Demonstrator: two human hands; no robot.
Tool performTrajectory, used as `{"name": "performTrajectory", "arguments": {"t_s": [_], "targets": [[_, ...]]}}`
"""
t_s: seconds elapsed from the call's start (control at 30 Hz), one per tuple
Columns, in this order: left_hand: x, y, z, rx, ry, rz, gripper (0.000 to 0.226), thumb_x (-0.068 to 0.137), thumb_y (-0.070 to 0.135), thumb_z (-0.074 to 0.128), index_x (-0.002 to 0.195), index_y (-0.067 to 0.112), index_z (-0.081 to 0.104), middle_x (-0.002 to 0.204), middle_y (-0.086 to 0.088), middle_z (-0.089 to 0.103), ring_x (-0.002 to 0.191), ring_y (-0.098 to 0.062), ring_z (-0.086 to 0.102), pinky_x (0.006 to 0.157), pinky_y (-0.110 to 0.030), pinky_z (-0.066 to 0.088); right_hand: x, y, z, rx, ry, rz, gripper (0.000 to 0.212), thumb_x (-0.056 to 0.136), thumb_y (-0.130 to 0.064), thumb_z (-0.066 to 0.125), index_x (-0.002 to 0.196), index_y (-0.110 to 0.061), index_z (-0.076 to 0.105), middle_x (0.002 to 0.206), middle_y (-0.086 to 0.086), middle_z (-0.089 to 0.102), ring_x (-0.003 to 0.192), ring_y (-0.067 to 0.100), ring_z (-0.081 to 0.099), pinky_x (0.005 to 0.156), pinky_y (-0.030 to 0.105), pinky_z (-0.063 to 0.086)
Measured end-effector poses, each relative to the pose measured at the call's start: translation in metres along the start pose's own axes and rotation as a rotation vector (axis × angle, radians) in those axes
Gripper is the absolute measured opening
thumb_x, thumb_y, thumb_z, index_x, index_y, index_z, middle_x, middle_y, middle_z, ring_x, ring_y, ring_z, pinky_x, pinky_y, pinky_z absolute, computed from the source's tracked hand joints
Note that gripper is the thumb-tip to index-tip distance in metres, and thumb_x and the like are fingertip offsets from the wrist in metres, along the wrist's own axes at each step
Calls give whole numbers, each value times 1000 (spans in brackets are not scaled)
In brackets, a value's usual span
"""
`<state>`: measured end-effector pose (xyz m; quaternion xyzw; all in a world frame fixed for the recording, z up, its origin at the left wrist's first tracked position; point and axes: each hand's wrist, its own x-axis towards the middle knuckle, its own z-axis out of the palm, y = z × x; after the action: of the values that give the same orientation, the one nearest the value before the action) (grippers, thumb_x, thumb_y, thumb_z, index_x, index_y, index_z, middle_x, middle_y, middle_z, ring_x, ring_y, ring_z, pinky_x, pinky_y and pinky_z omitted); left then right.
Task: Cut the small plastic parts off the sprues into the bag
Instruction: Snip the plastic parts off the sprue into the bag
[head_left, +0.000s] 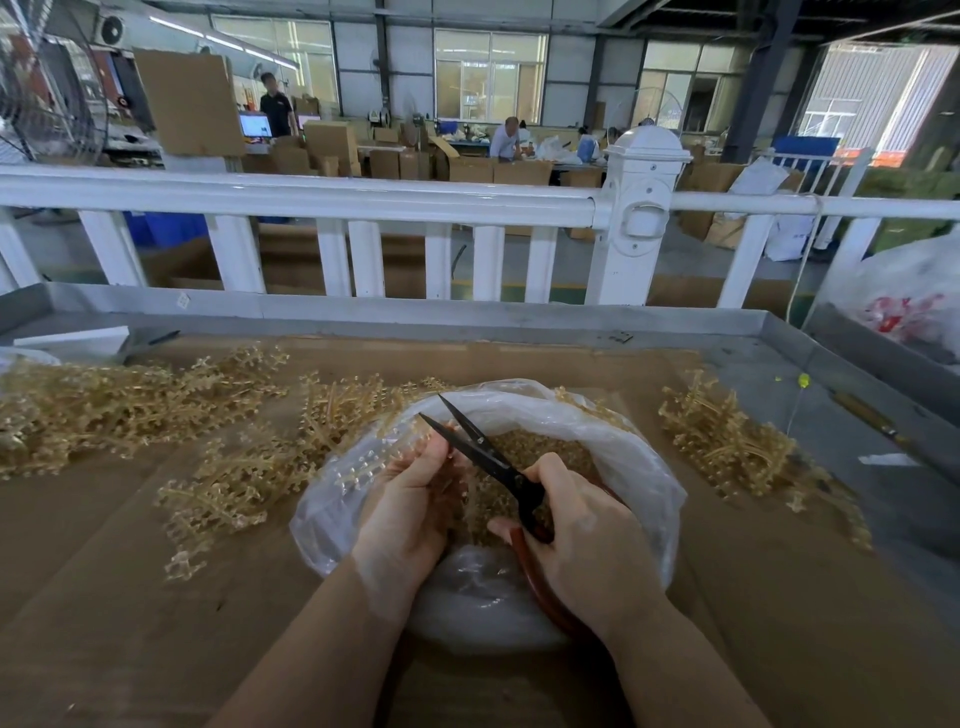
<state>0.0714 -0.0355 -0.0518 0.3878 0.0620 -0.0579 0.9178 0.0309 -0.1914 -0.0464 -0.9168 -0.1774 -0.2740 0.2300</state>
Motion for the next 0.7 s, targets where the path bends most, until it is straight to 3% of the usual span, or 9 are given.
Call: {"name": "performTrajectory", "arguments": {"t_s": [0.07, 0.17, 0.23, 0.4, 0.57, 0.7], "targets": [[-1, 0, -1, 24, -14, 5, 13, 69, 23, 64, 70, 12, 72, 76, -9, 70, 71, -22, 70, 59, -31, 56, 0, -1, 0, 10, 5, -3, 34, 80, -49, 65, 92, -20, 53, 75, -9, 60, 64, 6, 55, 57, 17, 45], [-1, 1, -1, 49, -23, -10, 21, 71, 24, 64, 84, 10, 70, 89, -13, 70, 83, -27, 68, 69, -37, 55, 0, -1, -1, 24, 7, -14, 35, 79, -46, 69, 92, -16, 55, 73, -7, 62, 62, 8, 58, 54, 19, 47], [-1, 2, 0, 50, -33, -22, 26, 71, 25, 63, 91, 8, 70, 93, -15, 71, 84, -29, 70, 66, -36, 56, 0, 0, -2, 24, 9, -16, 36, 78, -43, 72, 92, -15, 55, 71, -6, 62, 60, 8, 58, 53, 16, 43], [-2, 2, 1, 35, -42, -19, 23, 69, 24, 62, 80, 8, 75, 83, -14, 73, 72, -27, 72, 52, -32, 56, 0, -1, -2, 25, 8, -24, 36, 79, -44, 71, 92, -15, 54, 69, -7, 62, 58, 8, 57, 52, 14, 39], [-3, 2, 2, 37, -26, -11, 26, 69, 24, 63, 87, 7, 70, 82, -13, 72, 72, -26, 71, 56, -32, 57, -1, -1, -1, 26, 3, -7, 37, 78, -47, 70, 93, -17, 56, 72, -10, 62, 61, 6, 58, 54, 10, 38], [-5, 3, 4, 44, -27, -9, 36, 70, 21, 62, 101, 3, 64, 91, -15, 69, 82, -28, 69, 68, -37, 54, 0, -2, -2, 37, 13, 11, 37, 78, -53, 63, 92, -21, 54, 75, -12, 62, 64, 3, 57, 57, 4, 32]]}}
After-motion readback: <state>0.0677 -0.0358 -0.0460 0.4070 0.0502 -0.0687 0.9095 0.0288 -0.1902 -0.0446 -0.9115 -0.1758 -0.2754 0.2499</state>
